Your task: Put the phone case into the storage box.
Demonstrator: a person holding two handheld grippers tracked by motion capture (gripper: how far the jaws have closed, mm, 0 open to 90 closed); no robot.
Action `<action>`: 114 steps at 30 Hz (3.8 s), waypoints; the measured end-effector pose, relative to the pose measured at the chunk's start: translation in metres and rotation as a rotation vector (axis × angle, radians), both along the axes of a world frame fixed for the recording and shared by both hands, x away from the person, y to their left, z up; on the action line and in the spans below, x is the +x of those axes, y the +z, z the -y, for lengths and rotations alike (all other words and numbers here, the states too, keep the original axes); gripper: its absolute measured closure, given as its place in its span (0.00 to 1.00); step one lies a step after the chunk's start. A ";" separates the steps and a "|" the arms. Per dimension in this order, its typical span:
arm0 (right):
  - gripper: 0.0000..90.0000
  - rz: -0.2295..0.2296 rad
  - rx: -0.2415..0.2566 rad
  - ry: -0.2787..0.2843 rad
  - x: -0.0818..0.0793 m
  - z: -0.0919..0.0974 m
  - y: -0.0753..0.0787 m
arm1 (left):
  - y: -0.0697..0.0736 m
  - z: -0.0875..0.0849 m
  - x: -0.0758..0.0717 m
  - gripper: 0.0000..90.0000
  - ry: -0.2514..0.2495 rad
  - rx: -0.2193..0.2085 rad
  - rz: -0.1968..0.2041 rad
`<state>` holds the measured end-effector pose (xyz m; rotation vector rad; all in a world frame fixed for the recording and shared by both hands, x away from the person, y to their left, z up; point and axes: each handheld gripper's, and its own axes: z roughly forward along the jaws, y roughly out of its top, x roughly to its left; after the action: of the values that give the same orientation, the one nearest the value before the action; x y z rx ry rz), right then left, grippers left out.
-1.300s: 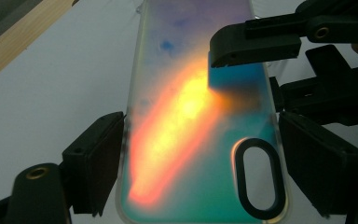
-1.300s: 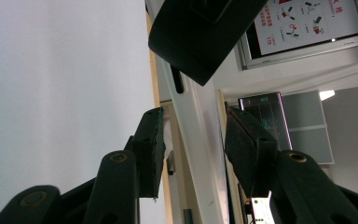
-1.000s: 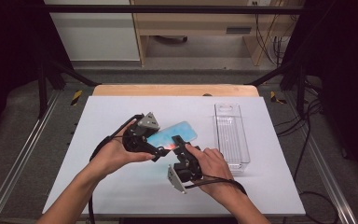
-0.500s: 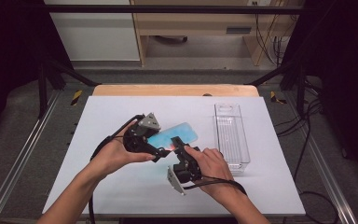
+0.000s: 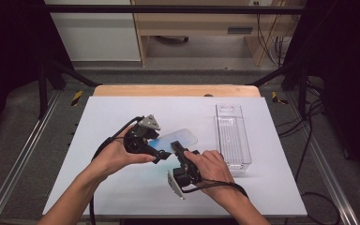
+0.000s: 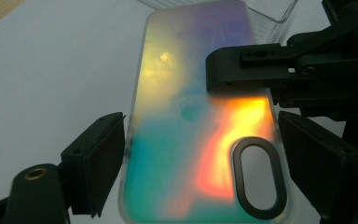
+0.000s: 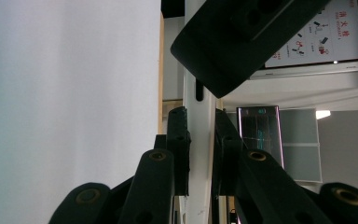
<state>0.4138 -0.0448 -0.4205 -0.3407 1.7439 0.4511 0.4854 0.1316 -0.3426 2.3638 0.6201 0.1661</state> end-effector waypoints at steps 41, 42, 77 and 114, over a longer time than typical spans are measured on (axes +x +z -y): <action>0.90 -0.252 0.327 -0.078 0.030 0.055 0.019 | -0.006 -0.071 -0.005 0.07 0.257 -0.367 0.262; 0.90 -0.269 0.354 -0.084 0.031 0.058 0.020 | -0.007 -0.071 -0.006 0.07 0.260 -0.369 0.266; 0.90 -0.510 0.855 -0.088 0.068 0.142 0.054 | -0.030 -0.088 -0.024 0.05 0.356 -0.472 0.406; 0.90 -0.632 1.167 -0.179 0.136 0.210 0.041 | -0.074 -0.121 -0.058 0.05 0.474 -0.557 0.441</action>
<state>0.5494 -0.2551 -0.3793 0.8633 1.7514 1.4340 0.4276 0.2523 -0.4168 1.5511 0.8616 0.6185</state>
